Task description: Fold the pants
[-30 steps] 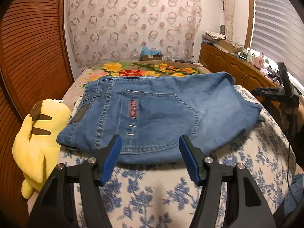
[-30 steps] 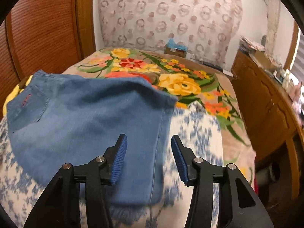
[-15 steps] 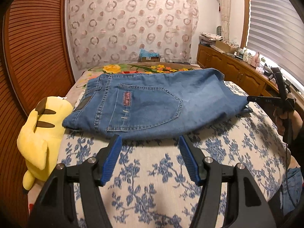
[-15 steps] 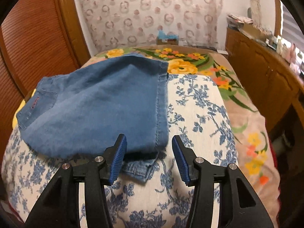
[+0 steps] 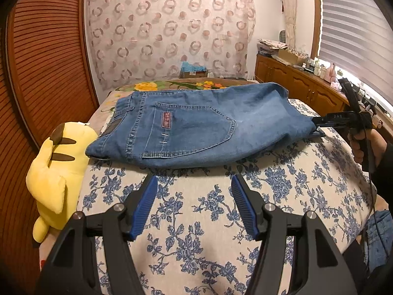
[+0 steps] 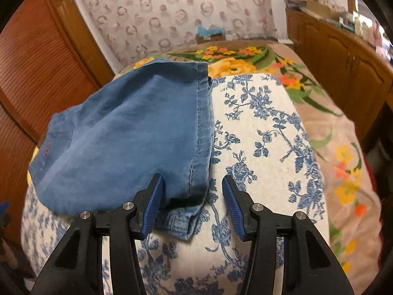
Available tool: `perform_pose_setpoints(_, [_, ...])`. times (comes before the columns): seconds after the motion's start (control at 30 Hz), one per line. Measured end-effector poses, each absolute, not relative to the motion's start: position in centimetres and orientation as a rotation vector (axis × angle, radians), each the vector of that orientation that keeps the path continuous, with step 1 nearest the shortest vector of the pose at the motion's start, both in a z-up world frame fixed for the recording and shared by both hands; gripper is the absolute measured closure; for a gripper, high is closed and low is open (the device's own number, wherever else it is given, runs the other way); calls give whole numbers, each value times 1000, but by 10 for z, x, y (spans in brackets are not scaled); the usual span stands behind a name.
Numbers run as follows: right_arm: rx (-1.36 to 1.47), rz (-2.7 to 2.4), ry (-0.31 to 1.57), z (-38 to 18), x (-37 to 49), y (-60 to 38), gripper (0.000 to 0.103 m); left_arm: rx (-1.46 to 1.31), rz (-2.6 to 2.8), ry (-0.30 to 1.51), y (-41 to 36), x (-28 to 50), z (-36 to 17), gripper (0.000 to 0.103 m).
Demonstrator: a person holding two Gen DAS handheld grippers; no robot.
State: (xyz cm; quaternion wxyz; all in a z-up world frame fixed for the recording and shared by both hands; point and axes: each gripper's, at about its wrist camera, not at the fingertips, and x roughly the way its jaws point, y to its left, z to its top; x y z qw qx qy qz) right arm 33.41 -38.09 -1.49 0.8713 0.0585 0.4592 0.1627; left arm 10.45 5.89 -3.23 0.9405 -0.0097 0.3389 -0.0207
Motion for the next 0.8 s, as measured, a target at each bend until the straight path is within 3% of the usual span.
perform_pose_setpoints(0.03, [125,342,962,-15,335,-380,65,-19,-42,693,58,104,-33,41])
perform_pose_setpoints(0.07, [119,347,958,-14,334,-379,80,-20,-42,695,58,103,-34,41])
perform_pose_setpoints(0.1, [105,349,944,-10,332,-377,87,-18,-40,696,58,103,-35,41])
perform_pose_setpoints(0.2, [87,428,888,6,319,-370,93,-18,-36,694,60,100,-36,41])
perform_pose_setpoints(0.43, [45,470,854,34,282,-362,95,-41,-33,689,64,99,-39,41])
perform_pose_setpoints(0.73, [93,394,931,-4,285,-381,94,-63,-39,689,63,102,-43,41])
perform_pose_setpoints(0.8, [103,388,932,-6,284,-383,86,-56,-39,690,62,102,-43,41])
